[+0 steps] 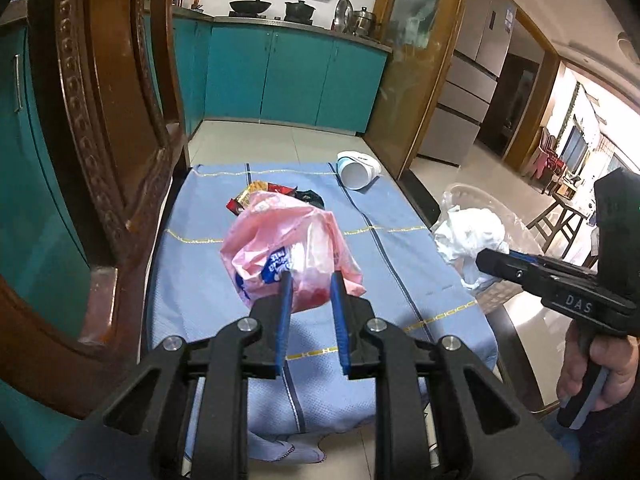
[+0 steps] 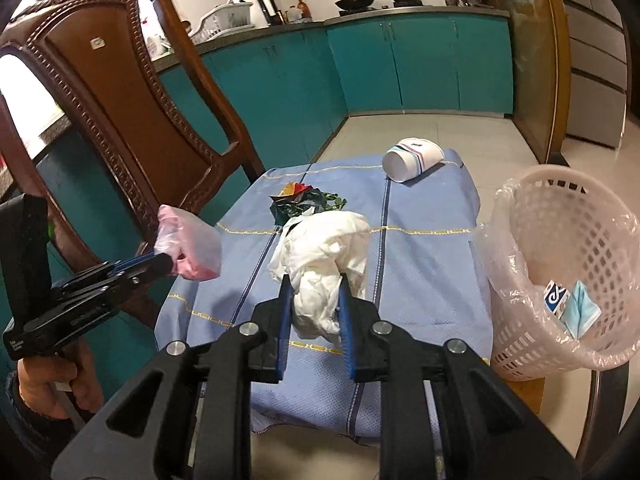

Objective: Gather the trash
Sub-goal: 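Carry the white tissue bundle into the basket and open the right tool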

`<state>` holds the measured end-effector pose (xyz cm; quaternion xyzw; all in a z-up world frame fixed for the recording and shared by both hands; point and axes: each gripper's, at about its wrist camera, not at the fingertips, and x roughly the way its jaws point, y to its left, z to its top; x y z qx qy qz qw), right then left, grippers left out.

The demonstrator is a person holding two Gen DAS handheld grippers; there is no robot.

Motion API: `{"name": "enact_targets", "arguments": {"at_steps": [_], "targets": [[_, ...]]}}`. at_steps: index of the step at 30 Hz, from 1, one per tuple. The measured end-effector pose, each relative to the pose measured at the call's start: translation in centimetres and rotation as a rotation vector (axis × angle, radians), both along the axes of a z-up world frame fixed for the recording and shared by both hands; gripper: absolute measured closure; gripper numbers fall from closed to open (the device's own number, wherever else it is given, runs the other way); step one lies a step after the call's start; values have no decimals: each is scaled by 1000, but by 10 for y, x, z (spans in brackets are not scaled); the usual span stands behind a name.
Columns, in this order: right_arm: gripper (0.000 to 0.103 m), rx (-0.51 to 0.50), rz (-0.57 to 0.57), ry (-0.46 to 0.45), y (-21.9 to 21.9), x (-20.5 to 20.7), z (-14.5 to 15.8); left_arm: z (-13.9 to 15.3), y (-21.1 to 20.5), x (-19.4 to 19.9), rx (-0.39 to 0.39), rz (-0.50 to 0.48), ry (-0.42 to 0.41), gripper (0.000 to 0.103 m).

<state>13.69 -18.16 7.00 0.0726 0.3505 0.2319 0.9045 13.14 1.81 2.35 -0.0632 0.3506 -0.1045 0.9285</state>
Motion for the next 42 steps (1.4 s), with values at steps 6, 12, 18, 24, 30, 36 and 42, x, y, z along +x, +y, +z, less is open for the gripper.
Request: {"name": "enact_targets", "arguments": {"at_steps": [6,12,18,24,30,36,42], "targets": [[81,-9,5,-5,4,-2,1,-5,1,3,5,5,11,82],[81,-15,6,-3,6,-1,0,-3,5,2,1,14,19,82],[81,-31,10,6,11,0,-3,-4,3,1,2,12,23,82],[81,-41,13,18,13,2,-6,-4,3,1,2,12,25,82],[81,-48,16,26,15,3,-8,-5,2,1,5,15,29,82],[81,-23,-62,-51,-8,1,10,-5,3,1,3,17,29,82],[67,17,-371,-226,-97,8,40,-4,5,-3,-9,23,14,82]]}}
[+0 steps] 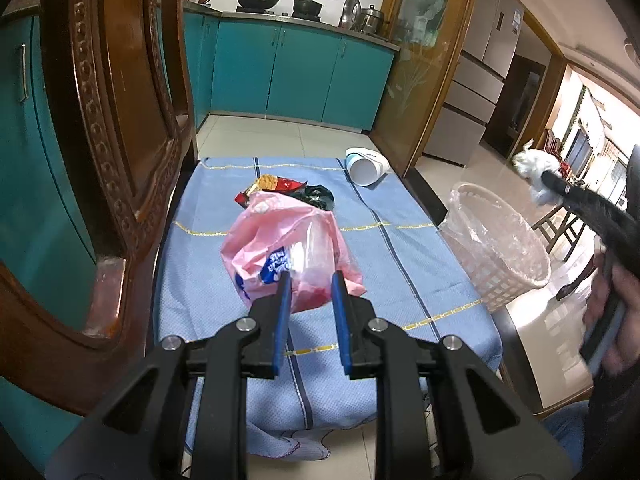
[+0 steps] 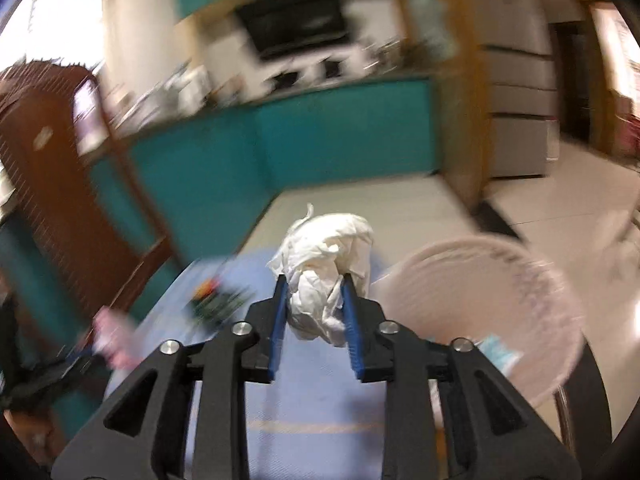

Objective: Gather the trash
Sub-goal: 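Carry the white tissue bundle into the basket and open the right tool, then carry the pink bag into the basket and open the left tool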

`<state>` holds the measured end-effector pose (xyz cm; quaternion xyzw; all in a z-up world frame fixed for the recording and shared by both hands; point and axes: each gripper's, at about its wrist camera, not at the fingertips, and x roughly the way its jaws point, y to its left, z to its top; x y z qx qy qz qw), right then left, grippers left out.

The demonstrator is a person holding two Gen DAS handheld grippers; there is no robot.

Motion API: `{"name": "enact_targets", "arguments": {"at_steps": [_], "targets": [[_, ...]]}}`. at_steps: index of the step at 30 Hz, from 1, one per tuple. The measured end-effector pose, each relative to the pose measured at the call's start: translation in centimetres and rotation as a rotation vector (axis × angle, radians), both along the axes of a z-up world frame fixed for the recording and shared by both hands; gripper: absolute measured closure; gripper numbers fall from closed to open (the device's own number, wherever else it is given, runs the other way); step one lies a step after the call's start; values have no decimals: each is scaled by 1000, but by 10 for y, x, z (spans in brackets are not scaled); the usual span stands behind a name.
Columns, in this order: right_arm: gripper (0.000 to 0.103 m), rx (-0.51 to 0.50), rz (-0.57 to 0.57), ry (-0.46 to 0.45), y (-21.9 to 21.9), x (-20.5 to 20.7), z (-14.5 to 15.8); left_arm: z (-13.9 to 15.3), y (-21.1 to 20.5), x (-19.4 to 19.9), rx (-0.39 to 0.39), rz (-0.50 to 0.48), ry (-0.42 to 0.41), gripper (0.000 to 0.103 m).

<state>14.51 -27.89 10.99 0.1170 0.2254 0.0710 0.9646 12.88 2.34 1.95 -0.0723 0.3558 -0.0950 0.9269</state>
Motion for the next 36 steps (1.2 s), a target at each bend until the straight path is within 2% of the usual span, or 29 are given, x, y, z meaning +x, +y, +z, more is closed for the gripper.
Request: {"name": "enact_targets", "arguments": {"at_steps": [2,3,5,7,10,12,15,20,22,26,27,28,29,30,32,34,36], "targets": [[24,43,-59,50,-29,13,-10,-2,-2,1,3,-4,7,82],[19,63,-106,100,-43,19,-20,-3,-3,1,6,-6,10,82],[19,112,-162,155,-61,24,-29,-5,-5,2,11,-14,16,82],[18,180,-185,143,-73,17,-26,-6,-7,3,16,-19,18,82],[11,213,-223,54,-76,-4,-12,-11,-16,3,34,-40,29,82],[10,222,-248,-15,-75,-17,-3,-16,-23,4,43,-59,45,82],[8,222,-289,-72,-77,-24,6,-25,-40,6,54,-96,79,82],[7,238,-320,-92,-87,-28,6,-20,-104,23,45,-198,100,82],[7,253,-339,-116,-94,-32,7,-7,-136,36,16,-254,91,81],[7,261,-402,-187,-104,-47,13,28,-227,76,-15,-386,47,80],[7,265,-427,-207,-108,-51,14,33,-248,86,-25,-413,48,69],[7,272,-439,-217,-112,-54,14,34,-262,91,-16,-427,50,35],[7,279,-449,-224,-116,-56,14,36,-279,98,13,-424,45,21],[7,284,-457,-224,-119,-57,13,38,-284,99,25,-401,21,14],[7,293,-447,-206,-123,-54,11,40,-279,97,30,-378,3,14],[7,296,-429,-190,-123,-52,9,37,-260,88,30,-370,8,14],[7,288,-395,-170,-117,-48,9,34,-225,74,67,-314,7,13]]}}
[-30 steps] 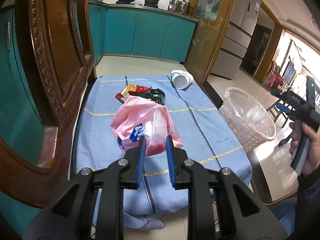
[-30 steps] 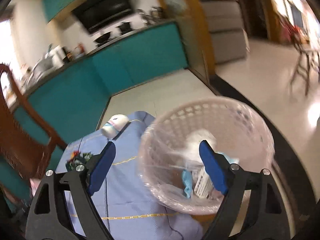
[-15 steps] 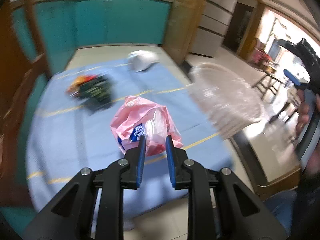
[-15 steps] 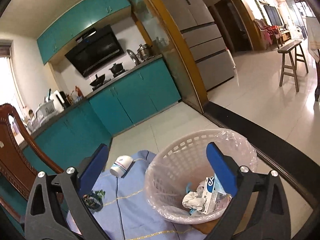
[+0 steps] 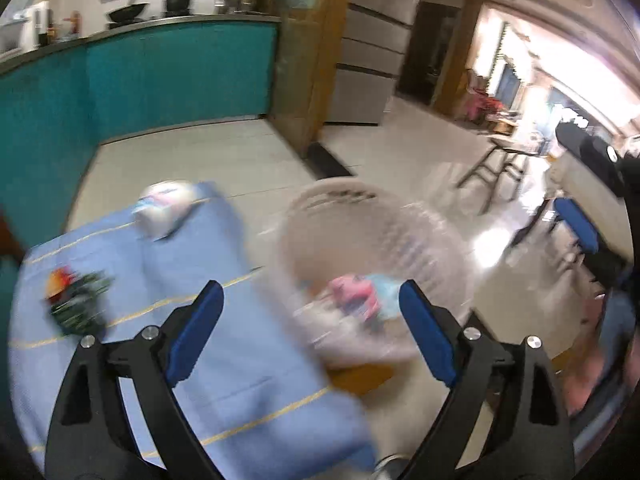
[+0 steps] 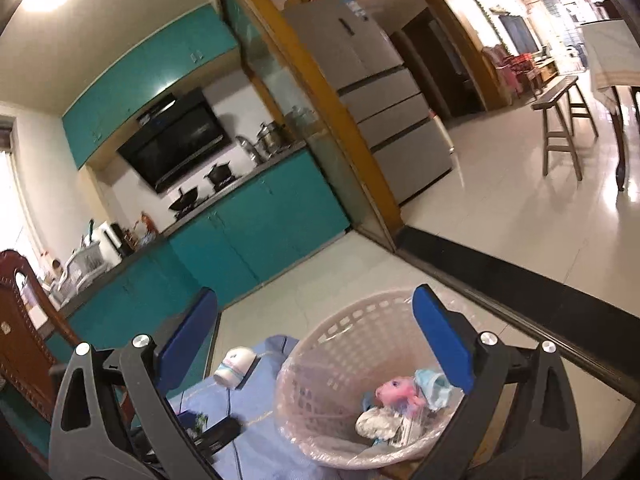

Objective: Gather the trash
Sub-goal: 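Carry the pink bag into the basket and open the left tool, then bring both tools back over the remaining trash on the table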

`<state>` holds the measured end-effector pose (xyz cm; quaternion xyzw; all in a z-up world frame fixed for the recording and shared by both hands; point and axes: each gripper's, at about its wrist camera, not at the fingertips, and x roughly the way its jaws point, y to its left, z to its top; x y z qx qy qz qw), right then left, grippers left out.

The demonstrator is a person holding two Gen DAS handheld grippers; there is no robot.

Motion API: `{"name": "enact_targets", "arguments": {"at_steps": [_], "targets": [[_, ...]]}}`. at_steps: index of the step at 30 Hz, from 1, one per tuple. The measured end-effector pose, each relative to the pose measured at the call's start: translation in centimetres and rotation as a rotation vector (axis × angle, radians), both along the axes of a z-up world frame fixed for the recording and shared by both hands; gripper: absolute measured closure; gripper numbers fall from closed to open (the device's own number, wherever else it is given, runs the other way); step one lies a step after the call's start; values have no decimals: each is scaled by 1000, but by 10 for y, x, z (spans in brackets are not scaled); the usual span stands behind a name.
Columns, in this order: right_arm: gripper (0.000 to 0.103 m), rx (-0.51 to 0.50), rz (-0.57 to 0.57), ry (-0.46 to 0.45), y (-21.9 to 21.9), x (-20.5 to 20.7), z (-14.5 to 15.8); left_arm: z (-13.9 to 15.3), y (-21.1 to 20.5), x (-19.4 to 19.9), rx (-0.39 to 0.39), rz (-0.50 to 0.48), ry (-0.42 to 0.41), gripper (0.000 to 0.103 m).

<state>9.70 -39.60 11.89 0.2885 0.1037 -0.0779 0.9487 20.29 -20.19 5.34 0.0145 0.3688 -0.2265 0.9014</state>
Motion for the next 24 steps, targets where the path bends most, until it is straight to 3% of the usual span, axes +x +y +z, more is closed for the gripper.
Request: {"name": "enact_targets", "arguments": {"at_steps": [5,11,17,21,24], "targets": [[7,-78,166,57,49,15,0,-10,93,-32,49,151,-19,10],[7,-243,435,177,140,32,-14,-27,191,-60,31,342,-18,9],[7,-399,593,285,206,30,-40,-32,211,-66,53,342,-33,9],[7,-418,613,283,218,27,-42,-30,222,-66,-3,360,-7,9],[7,-419,610,282,219,28,-42,-27,218,-68,-2,345,-24,9]]}}
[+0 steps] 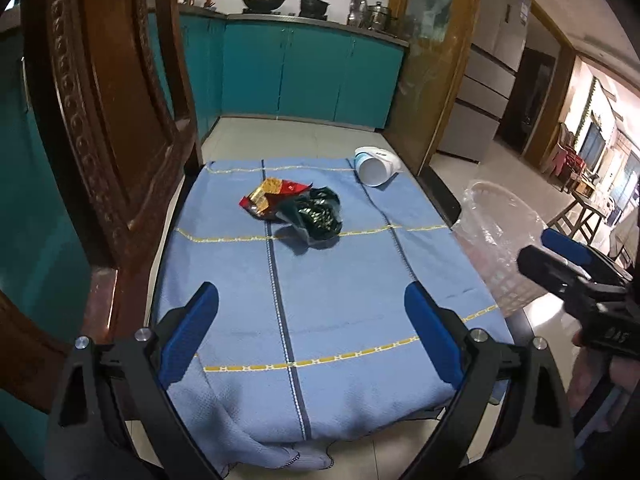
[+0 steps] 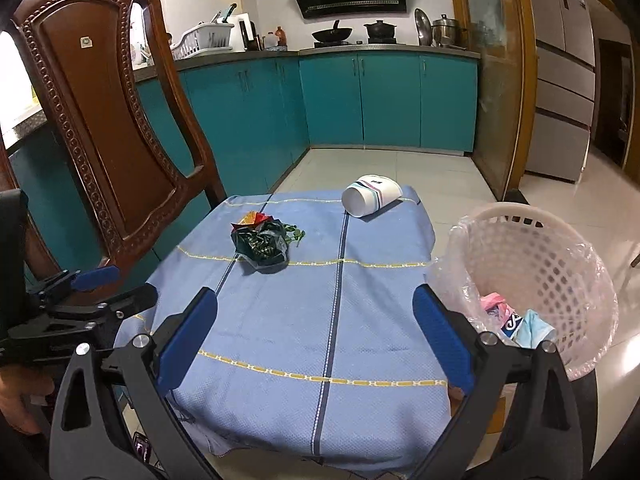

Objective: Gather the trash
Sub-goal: 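Bring both tools back over the remaining trash on the table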

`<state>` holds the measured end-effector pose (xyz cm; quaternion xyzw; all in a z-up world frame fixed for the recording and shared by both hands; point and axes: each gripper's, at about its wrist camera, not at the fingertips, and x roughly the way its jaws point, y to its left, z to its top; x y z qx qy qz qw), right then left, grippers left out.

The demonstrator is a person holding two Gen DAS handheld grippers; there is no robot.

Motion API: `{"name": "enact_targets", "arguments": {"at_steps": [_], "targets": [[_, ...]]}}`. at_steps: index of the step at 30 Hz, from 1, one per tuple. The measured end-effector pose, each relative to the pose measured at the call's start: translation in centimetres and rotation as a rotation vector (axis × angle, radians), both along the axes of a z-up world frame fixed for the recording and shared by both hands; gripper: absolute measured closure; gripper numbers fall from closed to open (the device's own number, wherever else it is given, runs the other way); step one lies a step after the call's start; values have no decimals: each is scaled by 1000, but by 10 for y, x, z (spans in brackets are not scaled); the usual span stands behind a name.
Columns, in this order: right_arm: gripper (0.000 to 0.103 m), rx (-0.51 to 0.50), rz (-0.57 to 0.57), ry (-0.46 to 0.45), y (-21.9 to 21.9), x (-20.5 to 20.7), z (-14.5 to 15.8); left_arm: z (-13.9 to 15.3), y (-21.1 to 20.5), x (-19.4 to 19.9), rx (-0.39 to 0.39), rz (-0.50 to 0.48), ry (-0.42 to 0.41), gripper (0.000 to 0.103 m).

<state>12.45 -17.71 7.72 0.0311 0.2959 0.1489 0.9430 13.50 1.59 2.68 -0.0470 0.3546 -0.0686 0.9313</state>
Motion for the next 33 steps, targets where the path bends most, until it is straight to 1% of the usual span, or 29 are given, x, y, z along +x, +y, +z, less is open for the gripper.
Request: {"name": "enact_targets", "arguments": {"at_steps": [6,16,25,27,29,31,33], "targets": [[7,-6,-11,6,-1,4,-2,4,-4,-3,-8,-14,-14,9],[7,-22,4,8,2,6,-7,6,-2,-4,-13,-10,-11,9],[7,-26,-13,12,2,11,-11,0,-2,0,-19,-6,5,9],[7,-20,-18,9,0,11,-9,-6,-3,5,-19,6,23,9],[7,-10,-29,2,-4,13,-7,-16,-8,16,-30,17,62,9],[7,1,-38,1,-8,15,-5,-24,-15,28,-30,31,84,9],[7,18,-52,-1,-15,17,-3,-29,-25,42,-14,48,87,9]]}}
